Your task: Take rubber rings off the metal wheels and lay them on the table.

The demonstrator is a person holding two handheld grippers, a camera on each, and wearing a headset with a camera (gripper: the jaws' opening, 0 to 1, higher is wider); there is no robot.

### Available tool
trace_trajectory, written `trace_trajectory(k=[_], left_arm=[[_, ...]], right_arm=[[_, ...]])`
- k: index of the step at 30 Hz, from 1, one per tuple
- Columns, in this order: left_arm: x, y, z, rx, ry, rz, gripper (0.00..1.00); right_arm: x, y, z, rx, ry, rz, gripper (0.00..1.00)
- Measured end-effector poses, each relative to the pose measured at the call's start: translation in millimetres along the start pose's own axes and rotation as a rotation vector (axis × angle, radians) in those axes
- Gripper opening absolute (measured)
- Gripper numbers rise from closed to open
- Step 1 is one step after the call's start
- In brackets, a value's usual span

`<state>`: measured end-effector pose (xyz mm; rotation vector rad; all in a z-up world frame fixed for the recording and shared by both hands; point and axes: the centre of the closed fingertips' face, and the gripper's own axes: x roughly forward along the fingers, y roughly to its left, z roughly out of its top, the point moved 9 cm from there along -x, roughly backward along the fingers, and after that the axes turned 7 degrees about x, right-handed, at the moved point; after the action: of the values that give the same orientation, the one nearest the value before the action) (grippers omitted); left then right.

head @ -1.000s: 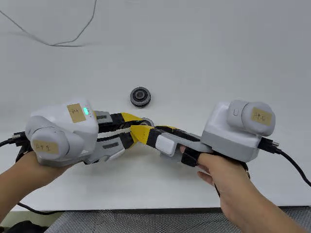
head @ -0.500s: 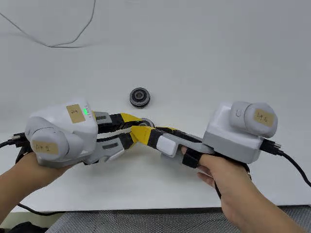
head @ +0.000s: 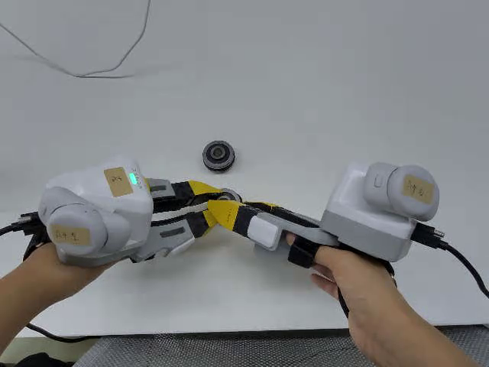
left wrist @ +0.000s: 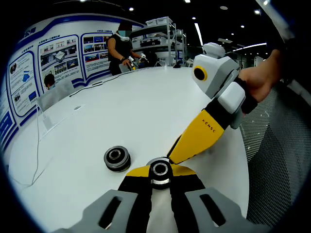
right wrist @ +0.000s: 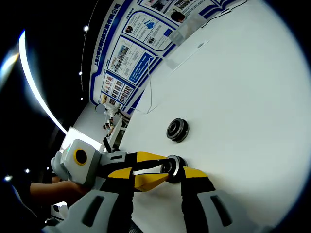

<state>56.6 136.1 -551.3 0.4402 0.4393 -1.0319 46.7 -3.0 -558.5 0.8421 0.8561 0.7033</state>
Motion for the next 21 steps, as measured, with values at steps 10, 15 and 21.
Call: trace_trajectory(k=[10, 15, 21], left_arm=[[0.0, -0.4, -0.1, 0.001, 0.001, -0.001, 0.13], [0.0, -0.8, 0.0, 0.001, 0.001, 0.0, 0.13], [0.1, -1.2, 0.0, 0.0, 0.0, 0.0, 0.13]], right_arm=[[6.2, -4.2, 3.8, 0.007, -0.001, -0.013, 0.36], [4.0, -7.8, 4.1, -0.02, -0.004, -0.035, 0.28], [3.5, -10.8, 5.0, -0.034, -0.002, -0.049, 0.21]])
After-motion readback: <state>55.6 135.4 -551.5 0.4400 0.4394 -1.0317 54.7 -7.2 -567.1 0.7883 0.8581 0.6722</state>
